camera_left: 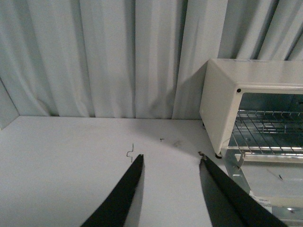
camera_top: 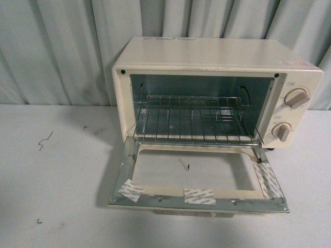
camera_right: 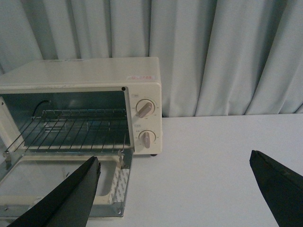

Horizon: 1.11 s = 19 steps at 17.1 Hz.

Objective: Open oven

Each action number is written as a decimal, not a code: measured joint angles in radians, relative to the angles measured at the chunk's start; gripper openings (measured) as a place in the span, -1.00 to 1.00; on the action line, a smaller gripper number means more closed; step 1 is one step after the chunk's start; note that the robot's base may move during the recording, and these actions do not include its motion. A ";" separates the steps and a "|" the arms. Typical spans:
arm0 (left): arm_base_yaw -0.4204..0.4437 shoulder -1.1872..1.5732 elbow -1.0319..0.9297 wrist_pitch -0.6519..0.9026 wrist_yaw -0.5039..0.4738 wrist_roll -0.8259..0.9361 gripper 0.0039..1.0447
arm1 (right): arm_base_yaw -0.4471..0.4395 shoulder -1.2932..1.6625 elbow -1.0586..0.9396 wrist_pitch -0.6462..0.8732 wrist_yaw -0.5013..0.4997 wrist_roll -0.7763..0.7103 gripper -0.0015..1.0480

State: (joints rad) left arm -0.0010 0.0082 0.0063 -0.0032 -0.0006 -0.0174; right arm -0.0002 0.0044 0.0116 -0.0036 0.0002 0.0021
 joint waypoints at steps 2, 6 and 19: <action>0.000 0.000 0.000 0.000 0.000 0.000 0.04 | 0.000 0.000 0.000 0.000 0.000 0.000 0.87; 0.000 0.000 0.000 0.000 0.000 0.000 0.87 | 0.000 0.000 0.000 0.000 0.000 0.000 0.87; 0.000 0.000 0.000 0.000 0.000 0.000 0.88 | 0.000 0.000 0.000 0.000 0.000 0.000 0.87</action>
State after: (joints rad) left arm -0.0010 0.0082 0.0063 -0.0032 -0.0006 -0.0174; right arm -0.0002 0.0044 0.0116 -0.0036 0.0002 0.0021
